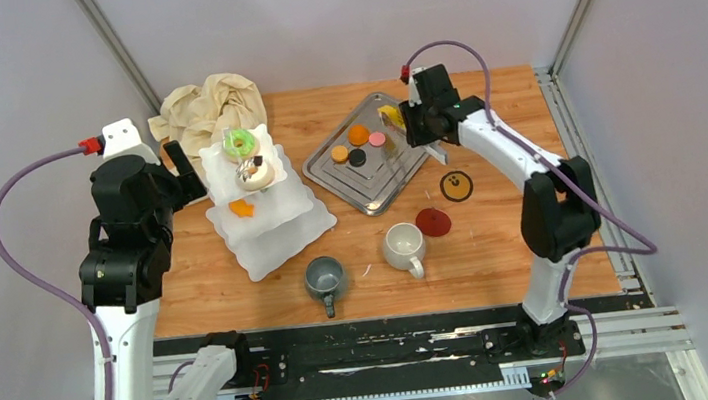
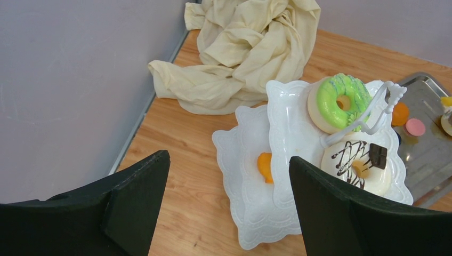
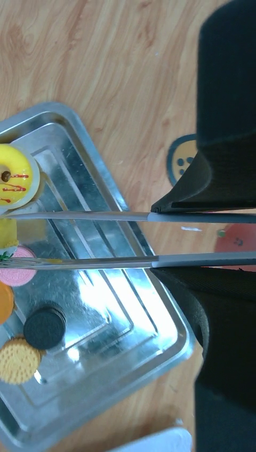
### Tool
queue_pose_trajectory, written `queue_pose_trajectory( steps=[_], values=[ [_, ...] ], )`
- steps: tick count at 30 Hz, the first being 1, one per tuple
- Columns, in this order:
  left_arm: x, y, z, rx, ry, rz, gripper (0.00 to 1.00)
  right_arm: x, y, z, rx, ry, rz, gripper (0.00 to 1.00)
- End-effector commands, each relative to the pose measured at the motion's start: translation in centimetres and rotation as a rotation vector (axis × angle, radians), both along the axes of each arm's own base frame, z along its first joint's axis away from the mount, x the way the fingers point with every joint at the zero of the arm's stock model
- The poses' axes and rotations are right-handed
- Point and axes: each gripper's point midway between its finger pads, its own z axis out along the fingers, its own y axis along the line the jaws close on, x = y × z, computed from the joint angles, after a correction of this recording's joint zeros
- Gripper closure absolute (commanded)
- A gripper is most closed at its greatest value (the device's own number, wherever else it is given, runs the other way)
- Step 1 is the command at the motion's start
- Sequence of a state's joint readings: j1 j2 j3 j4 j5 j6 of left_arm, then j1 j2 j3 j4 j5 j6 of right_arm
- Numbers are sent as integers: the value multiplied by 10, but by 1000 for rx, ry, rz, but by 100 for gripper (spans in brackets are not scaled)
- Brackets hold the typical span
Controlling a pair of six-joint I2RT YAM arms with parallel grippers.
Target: Serve the afternoon tea
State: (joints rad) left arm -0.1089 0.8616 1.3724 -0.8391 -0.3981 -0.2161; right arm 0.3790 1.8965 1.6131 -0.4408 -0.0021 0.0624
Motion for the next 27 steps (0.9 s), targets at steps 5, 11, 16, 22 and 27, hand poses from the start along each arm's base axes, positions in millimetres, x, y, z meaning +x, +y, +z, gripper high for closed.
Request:
queue_pose_trajectory(
  steps=[5,11,16,22,27],
  values=[
    [3,-3,13,-7,-45,-10,13,-58,10,79,255,-154,38,87],
    [2,-3,12,-7,-46,-10,13,-120,39,95,334,-129,202,87],
    [2,-3,12,-12,-47,-10,13,-171,72,107,376,-99,397,86],
    [2,-6,11,-21,-47,-21,13,-207,104,112,368,-92,599,86],
    [0,-5,12,-19,-51,-17,13,-223,131,112,388,-61,728,86]
  ],
)
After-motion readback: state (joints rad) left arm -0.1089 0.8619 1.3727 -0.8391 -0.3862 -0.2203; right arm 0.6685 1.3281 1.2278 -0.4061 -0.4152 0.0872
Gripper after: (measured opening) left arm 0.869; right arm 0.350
